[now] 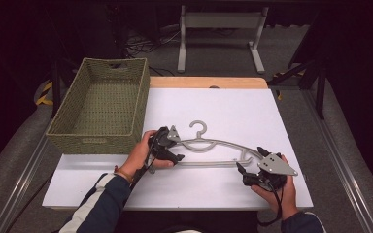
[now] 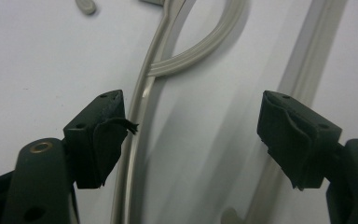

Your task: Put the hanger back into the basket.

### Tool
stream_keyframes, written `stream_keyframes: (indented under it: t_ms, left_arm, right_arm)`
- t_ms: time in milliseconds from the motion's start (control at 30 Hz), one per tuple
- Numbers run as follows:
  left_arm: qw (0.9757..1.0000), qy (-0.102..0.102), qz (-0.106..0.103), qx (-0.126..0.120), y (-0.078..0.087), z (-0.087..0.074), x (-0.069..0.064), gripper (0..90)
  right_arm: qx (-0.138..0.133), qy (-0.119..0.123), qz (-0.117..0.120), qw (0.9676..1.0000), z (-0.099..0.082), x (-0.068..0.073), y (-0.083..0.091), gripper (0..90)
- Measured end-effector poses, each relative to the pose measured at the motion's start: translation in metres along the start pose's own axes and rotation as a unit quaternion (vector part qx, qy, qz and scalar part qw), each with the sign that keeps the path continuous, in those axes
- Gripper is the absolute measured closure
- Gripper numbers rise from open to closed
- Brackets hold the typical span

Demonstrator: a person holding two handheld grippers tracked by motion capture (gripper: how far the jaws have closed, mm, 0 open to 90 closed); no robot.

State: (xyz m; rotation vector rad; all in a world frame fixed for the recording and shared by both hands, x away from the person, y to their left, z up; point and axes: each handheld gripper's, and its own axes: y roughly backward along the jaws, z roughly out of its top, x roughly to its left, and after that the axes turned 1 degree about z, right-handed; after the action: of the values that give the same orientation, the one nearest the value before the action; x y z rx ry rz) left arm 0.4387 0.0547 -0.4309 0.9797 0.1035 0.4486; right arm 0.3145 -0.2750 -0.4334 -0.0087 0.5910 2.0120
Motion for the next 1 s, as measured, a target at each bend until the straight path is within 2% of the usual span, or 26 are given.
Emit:
stream_keyframes:
  t_ms: [33, 67, 167, 233, 300, 333, 367, 433, 533, 600, 667, 800, 867, 1000]
  left_arm:
    - [0.9999, 0.009, -0.002, 0.005, -0.004, 0.002, 0.002, 24.7]
    - [0.9999, 0.009, -0.002, 0.005, -0.004, 0.002, 0.002, 24.7]
    - [0.9991, 0.022, 0.007, 0.035, -0.018, 0.010, 0.009, 26.4]
    - [0.9989, 0.030, -0.006, 0.035, -0.021, 0.012, 0.014, 26.5]
    - [0.9989, 0.031, -0.004, 0.035, -0.022, 0.013, 0.017, 27.5]
    - [0.9985, 0.036, -0.018, 0.038, -0.024, 0.014, 0.019, 27.5]
    - [0.9980, 0.036, -0.034, 0.040, -0.024, 0.015, 0.022, 31.9]
    - [0.9973, 0.039, -0.044, 0.045, -0.024, 0.015, 0.024, 35.7]
    - [0.9968, 0.034, -0.043, 0.058, -0.022, 0.019, 0.021, 41.9]
    - [0.9963, 0.021, -0.044, 0.071, -0.020, 0.021, 0.015, 54.7]
    - [0.9956, 0.013, -0.047, 0.080, -0.020, 0.024, 0.012, 63.7]
    - [0.9942, -0.003, -0.049, 0.096, -0.020, 0.030, 0.010, 70.3]
    - [0.9939, -0.011, -0.046, 0.100, -0.021, 0.031, 0.008, 76.8]
    - [0.9942, -0.026, -0.024, 0.101, -0.021, 0.033, 0.002, 80.7]
  right_arm:
    - [0.002, 0.001, 0.000, 1.0000, 0.000, 0.000, -0.001, 13.7]
    - [0.002, 0.001, 0.000, 1.0000, 0.000, 0.000, -0.001, 13.7]
    - [0.013, -0.001, 0.005, 0.9999, -0.001, 0.000, -0.003, 13.9]
    - [0.017, 0.000, 0.008, 0.9998, -0.002, 0.000, -0.004, 13.9]
    - [0.023, 0.002, 0.012, 0.9997, -0.002, 0.000, -0.005, 14.0]
    - [0.023, 0.002, 0.012, 0.9997, -0.002, 0.000, -0.005, 14.0]
    - [0.025, 0.002, 0.015, 0.9996, -0.002, 0.000, -0.005, 14.0]
    - [0.032, 0.002, 0.017, 0.9993, -0.003, 0.000, -0.007, 14.1]
    - [0.037, -0.001, 0.020, 0.9991, -0.004, -0.002, -0.008, 14.5]
    - [0.035, -0.008, 0.019, 0.9992, -0.004, -0.004, -0.007, 14.5]
    - [0.036, -0.009, 0.018, 0.9992, -0.004, -0.005, -0.006, 14.6]
    - [0.038, -0.011, 0.019, 0.9991, -0.004, -0.005, -0.007, 14.8]
    - [0.036, -0.010, 0.018, 0.9991, -0.004, -0.005, -0.006, 14.9]
    - [0.038, -0.014, 0.018, 0.9990, -0.004, -0.006, -0.007, 14.9]
